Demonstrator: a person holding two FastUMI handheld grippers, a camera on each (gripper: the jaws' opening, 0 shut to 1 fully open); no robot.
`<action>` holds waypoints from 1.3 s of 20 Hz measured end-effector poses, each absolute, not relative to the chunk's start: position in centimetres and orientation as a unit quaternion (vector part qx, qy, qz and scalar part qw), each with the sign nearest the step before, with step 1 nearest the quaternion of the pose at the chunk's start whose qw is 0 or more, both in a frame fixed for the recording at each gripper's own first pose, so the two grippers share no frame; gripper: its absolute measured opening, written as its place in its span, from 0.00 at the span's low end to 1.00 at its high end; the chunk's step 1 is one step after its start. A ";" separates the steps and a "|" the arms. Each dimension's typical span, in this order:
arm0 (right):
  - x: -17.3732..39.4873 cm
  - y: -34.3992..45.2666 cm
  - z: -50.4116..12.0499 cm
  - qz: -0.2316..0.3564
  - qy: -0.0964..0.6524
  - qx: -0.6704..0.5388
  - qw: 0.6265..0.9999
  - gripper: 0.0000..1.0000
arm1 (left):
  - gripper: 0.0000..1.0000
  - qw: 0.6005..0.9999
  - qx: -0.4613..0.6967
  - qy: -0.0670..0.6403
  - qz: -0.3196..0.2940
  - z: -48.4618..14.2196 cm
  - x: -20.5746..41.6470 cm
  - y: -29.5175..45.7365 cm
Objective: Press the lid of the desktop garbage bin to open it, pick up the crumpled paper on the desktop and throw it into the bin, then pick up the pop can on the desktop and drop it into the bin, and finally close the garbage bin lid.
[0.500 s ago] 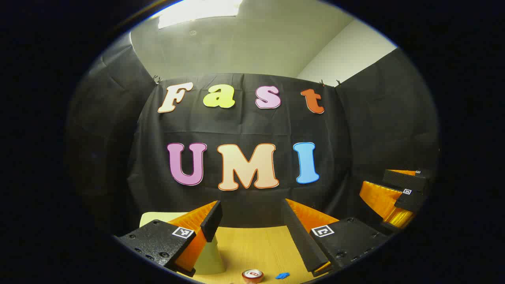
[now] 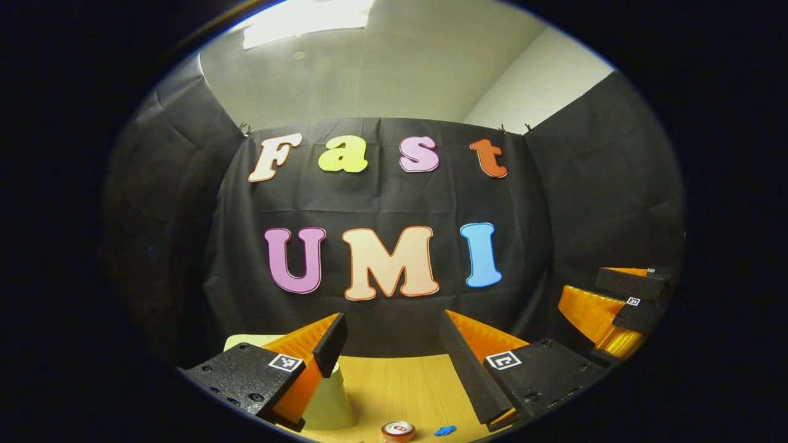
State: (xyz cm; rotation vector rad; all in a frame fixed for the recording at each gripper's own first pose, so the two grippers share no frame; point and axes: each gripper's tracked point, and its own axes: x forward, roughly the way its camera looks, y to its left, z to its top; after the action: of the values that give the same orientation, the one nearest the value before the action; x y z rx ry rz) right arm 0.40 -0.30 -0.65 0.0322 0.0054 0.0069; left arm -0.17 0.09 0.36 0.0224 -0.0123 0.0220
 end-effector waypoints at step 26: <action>1.3 -0.4 -1.8 0.012 0.010 0.018 1.000 0.99 | 0.53 0.999 0.025 0.001 0.029 -0.3 -0.1 1.2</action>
State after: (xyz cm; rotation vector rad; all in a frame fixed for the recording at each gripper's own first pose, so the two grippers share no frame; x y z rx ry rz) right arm 1.29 -0.38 -1.78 0.0365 0.0195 0.0237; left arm -0.12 1.24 -0.33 0.0506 0.0021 0.0589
